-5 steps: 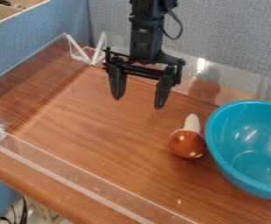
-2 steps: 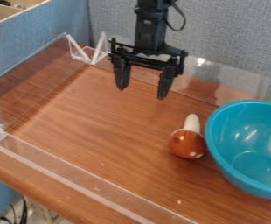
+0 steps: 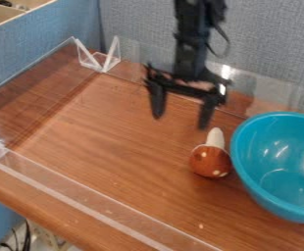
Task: Put the mushroom in the blue bowl
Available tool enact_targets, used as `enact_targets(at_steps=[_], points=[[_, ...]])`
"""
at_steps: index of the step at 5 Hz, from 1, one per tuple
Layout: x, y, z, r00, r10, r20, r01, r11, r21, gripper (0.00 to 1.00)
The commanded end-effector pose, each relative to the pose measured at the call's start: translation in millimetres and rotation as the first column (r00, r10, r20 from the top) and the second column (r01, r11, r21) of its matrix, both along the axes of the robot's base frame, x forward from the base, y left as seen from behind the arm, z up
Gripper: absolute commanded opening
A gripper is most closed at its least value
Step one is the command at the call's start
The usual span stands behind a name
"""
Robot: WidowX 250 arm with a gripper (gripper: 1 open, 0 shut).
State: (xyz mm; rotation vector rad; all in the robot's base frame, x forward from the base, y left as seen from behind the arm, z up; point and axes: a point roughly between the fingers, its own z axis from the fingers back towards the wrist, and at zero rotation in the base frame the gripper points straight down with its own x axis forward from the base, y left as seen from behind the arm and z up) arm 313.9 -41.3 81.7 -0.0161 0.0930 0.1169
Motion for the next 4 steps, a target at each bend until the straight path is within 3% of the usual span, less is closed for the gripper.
enact_targets(at_steps=[1, 2, 4], points=[[9.2, -30, -9.5, 0.998, -0.025, 0.055, 0.025, 1.000, -0.006, 1.00], [12.3, -40, -25.7, 0.998, -0.048, 0.050, 0.048, 0.999, -0.009, 1.00], [19.8, -44, -31.0, 0.996, -0.082, 0.041, 0.083, 0.996, -0.017, 1.00]])
